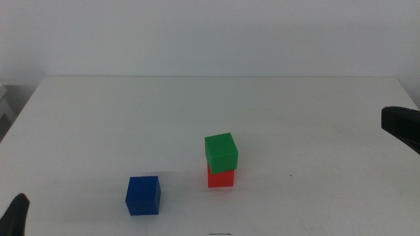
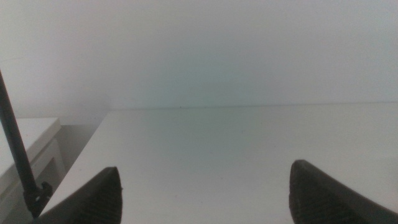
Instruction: Stack red cubes first, then green, then blue cubes in a specific spot.
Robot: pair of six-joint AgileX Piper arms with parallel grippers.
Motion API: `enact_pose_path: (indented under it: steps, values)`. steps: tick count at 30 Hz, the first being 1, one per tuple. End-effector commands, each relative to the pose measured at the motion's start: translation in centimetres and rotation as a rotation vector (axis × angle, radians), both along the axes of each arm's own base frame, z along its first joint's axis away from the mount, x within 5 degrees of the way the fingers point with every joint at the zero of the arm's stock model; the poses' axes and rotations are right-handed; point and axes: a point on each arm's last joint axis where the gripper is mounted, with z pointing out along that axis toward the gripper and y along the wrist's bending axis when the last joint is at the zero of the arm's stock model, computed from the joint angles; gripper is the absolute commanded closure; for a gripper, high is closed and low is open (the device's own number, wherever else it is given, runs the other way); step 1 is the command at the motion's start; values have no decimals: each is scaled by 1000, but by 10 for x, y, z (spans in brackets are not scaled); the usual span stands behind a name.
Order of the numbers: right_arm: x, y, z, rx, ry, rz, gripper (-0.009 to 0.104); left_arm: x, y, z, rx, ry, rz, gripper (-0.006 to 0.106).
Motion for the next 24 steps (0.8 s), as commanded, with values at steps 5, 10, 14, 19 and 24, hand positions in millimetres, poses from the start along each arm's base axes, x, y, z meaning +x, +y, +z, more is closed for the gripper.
enact_pose_path:
  steps: [5, 10, 14, 19, 24]
  values:
    - [2, 0, 14, 41, -88, -7, 22, 2, 0, 20, -76, -95, -2, 11]
    - [2, 0, 14, 41, -88, -7, 22, 22, -4, 63, -83, 120, -37, 11]
    - [2, 0, 14, 41, -88, -7, 22, 32, -18, 111, -27, 457, -172, 11]
    - [2, 0, 14, 41, -88, -7, 22, 45, -24, 138, 56, 845, -206, 11]
    - [2, 0, 14, 41, -88, -7, 22, 74, -28, 141, 85, 1004, -182, 11]
